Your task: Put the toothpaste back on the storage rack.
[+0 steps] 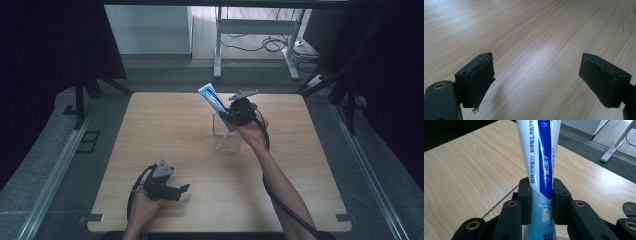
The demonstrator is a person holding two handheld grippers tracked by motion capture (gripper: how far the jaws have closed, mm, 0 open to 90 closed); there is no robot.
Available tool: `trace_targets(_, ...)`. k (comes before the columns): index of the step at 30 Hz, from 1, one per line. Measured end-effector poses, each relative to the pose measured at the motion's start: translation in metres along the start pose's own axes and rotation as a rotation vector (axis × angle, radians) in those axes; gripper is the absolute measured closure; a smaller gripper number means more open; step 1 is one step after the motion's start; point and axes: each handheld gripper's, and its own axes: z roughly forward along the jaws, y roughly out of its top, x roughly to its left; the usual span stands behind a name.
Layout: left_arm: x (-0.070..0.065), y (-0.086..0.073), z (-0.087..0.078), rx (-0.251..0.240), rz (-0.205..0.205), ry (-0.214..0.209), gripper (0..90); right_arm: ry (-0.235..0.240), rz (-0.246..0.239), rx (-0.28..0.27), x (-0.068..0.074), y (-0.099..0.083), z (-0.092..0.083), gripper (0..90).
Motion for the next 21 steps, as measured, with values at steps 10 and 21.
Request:
trace_targets(10, 0.0, 0.0, 0.001, -0.002, -0.003, -0.002, 13.1, 0.014, -0.02, 0.021, -0.002, -0.011, 0.008, 72.6)
trace_targets(21, 0.0, 0.0, 0.002, 0.006, -0.002, -0.005, 13.1, 0.047, -0.03, 0.029, -0.001, -0.019, 0.008, 71.6)
